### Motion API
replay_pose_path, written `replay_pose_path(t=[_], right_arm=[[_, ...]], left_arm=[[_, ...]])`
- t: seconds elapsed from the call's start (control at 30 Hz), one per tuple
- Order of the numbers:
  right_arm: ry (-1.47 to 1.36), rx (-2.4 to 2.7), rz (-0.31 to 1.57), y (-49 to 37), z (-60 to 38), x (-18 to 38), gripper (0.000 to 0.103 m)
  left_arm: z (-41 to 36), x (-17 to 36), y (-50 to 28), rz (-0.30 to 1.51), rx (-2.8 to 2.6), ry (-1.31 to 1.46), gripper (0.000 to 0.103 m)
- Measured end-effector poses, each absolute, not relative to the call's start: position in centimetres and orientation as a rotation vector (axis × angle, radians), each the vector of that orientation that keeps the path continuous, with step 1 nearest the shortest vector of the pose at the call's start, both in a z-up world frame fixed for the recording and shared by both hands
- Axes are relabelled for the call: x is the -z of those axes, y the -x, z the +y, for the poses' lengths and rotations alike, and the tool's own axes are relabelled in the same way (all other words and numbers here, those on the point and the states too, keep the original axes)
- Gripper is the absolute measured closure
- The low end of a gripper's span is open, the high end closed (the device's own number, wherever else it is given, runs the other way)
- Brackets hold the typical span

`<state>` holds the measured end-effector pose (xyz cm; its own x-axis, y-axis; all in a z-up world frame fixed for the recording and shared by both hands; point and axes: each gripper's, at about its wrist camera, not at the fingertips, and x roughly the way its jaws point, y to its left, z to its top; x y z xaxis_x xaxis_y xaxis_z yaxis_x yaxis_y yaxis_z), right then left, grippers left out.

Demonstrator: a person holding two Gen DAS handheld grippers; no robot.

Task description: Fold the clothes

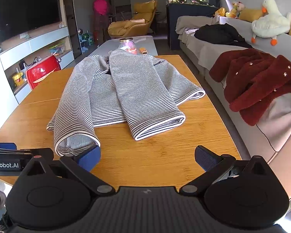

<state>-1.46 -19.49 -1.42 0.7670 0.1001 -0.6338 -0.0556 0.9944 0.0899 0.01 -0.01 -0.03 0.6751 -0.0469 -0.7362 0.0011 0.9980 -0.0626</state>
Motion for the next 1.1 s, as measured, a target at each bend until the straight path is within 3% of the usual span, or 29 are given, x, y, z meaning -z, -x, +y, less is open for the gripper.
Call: replay_pose_path(t=[1.1], right_arm=[[-0.049,-0.090,0.733,1.0,-19.3,1.9,0.000]], left_arm=[[-0.1,0.2,-0.2,0.844,0.033,0.063,0.000]])
